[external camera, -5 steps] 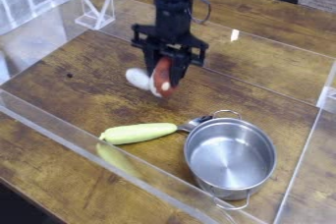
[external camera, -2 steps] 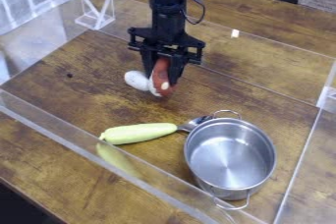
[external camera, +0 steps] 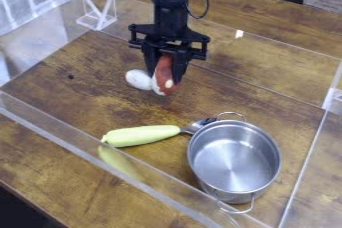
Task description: Remove the mushroom from the silver pot and put it on the table
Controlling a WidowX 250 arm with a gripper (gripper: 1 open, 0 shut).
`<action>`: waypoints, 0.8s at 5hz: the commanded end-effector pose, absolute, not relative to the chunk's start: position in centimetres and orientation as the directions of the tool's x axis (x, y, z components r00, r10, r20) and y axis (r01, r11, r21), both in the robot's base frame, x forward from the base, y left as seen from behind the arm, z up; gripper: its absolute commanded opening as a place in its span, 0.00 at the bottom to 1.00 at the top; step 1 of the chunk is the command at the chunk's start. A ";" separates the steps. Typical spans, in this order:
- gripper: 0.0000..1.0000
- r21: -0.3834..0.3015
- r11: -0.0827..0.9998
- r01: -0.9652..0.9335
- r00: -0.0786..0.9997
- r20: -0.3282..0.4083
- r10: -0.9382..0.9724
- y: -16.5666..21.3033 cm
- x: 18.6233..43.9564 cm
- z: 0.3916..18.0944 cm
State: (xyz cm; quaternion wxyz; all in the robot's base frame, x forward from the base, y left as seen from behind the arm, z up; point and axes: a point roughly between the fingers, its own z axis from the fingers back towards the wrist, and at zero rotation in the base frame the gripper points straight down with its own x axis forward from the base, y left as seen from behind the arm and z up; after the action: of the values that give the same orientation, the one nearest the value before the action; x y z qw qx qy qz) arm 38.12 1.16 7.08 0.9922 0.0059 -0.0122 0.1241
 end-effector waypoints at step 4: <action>0.00 -0.036 0.982 -0.185 0.976 0.111 0.188 1.6 41.0 9.4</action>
State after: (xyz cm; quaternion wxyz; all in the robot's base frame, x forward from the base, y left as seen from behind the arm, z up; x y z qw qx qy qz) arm 40.23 0.71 7.04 0.9958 -0.0121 -0.0223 0.0882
